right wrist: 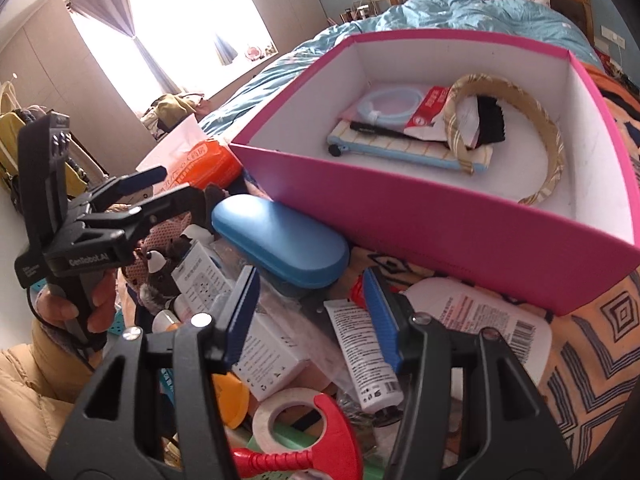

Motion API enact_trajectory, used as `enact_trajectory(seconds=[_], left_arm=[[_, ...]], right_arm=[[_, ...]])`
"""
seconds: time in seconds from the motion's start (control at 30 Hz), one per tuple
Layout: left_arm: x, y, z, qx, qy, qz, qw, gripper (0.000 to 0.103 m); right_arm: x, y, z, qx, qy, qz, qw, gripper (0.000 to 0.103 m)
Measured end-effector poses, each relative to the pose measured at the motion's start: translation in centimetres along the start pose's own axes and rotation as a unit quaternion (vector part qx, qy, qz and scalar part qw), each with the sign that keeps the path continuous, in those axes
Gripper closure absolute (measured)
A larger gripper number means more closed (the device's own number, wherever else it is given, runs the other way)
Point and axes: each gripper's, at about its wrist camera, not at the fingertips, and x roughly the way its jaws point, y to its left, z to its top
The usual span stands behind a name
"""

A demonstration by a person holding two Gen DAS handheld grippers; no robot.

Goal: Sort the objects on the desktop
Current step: 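Move both grippers back toward the pile by the blue glasses case, then close both grippers on the ends of the blue glasses case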

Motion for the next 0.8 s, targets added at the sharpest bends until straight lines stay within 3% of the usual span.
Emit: enact_trajectory(seconds=[0.47,0.8], left_arm=[[2.9,-0.7,-1.0,0.019,0.067,-0.049,0.9964,0.002],[4.9,0.1,-1.0,-0.004,0.105,-0.093,0.9901,0.004]], right_arm=[[3.0,0.4,0.1,0.024,0.032,-0.005,0.999,0.047],[4.3,0.1,0.6,0.048,0.041,-0.004,0.998,0.047]])
